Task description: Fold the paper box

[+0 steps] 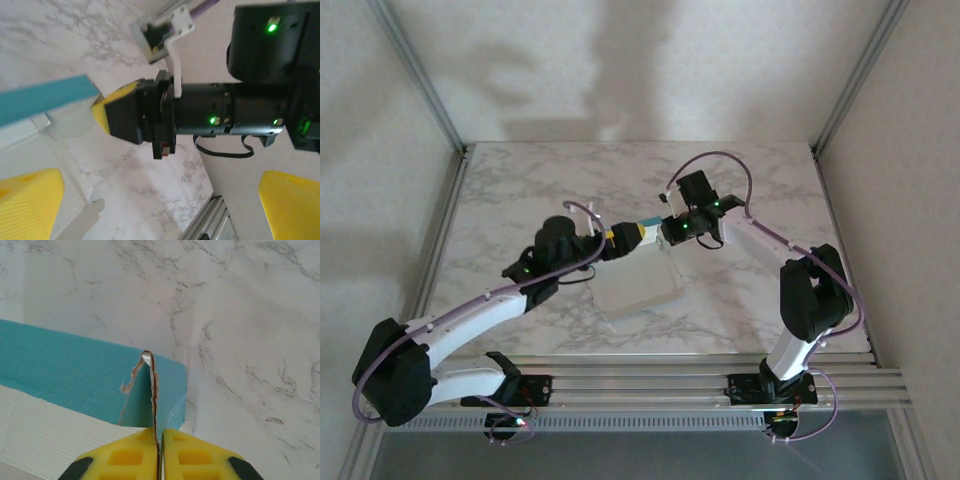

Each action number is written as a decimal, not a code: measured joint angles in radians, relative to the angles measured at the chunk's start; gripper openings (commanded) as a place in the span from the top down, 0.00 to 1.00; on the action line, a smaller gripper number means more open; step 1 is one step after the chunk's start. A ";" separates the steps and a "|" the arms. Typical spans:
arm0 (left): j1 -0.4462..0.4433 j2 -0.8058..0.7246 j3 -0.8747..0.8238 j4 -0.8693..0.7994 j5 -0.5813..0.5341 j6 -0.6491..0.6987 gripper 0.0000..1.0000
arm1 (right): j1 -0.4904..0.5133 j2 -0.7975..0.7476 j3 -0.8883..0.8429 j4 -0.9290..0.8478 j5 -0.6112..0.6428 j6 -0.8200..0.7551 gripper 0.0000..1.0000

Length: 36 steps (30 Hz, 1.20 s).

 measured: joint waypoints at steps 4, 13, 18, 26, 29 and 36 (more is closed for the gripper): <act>0.096 0.017 0.126 -0.179 0.063 0.108 0.01 | 0.008 0.037 0.047 -0.005 -0.029 -0.029 0.89; 0.262 0.212 0.246 -0.287 0.146 0.298 0.01 | 0.032 0.106 0.155 -0.042 -0.079 -0.072 0.88; 0.285 0.343 0.246 -0.275 0.164 0.354 0.01 | 0.054 0.135 0.201 -0.059 -0.082 -0.082 0.88; 0.285 0.428 0.248 -0.230 0.196 0.407 0.01 | 0.084 0.166 0.221 -0.071 -0.054 -0.080 0.88; 0.285 0.460 0.270 -0.237 0.209 0.429 0.01 | 0.085 0.166 0.222 -0.071 -0.048 -0.074 0.88; 0.285 0.486 0.282 -0.236 0.211 0.422 0.01 | 0.087 0.166 0.222 -0.061 -0.048 -0.043 0.88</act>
